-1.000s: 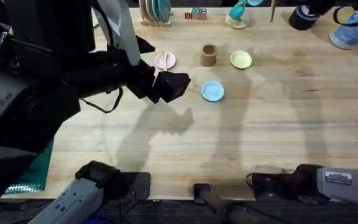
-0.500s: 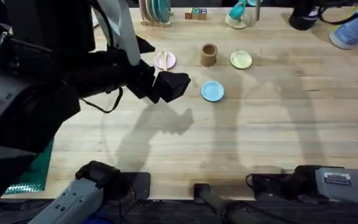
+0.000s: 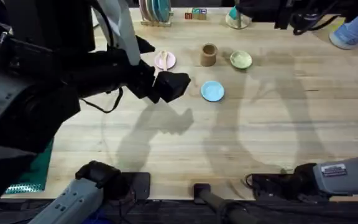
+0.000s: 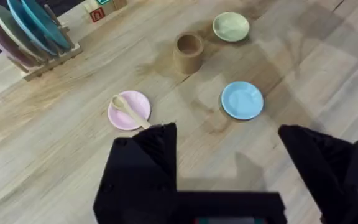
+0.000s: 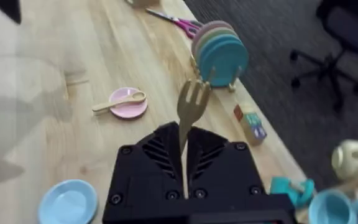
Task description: Pick up a utensil and set it on the pink plate, then put the other utensil in the container.
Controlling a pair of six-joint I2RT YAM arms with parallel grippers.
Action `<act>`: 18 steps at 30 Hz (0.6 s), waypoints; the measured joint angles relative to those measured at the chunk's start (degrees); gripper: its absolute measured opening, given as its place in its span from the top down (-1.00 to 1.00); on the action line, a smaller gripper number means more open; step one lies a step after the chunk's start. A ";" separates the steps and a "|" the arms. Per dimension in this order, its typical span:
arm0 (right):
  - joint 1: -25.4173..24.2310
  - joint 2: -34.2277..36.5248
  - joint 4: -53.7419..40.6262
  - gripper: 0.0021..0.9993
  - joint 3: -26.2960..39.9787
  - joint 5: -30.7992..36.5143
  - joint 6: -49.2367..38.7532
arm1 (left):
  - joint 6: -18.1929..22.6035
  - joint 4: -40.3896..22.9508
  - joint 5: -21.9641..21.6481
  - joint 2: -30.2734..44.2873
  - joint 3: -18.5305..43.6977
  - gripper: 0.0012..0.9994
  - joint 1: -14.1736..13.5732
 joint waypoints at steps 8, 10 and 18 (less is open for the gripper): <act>1.43 4.94 5.92 0.94 0.00 -5.01 -6.00 | 0.00 0.00 -0.01 0.00 0.00 -0.99 0.00; 1.93 6.34 7.59 0.94 0.00 -5.47 -6.41 | 0.00 0.00 -0.02 0.00 0.00 -0.99 0.00; 2.62 12.80 15.63 0.94 0.02 -10.41 -7.30 | 0.00 0.00 0.00 0.00 0.00 -0.99 0.00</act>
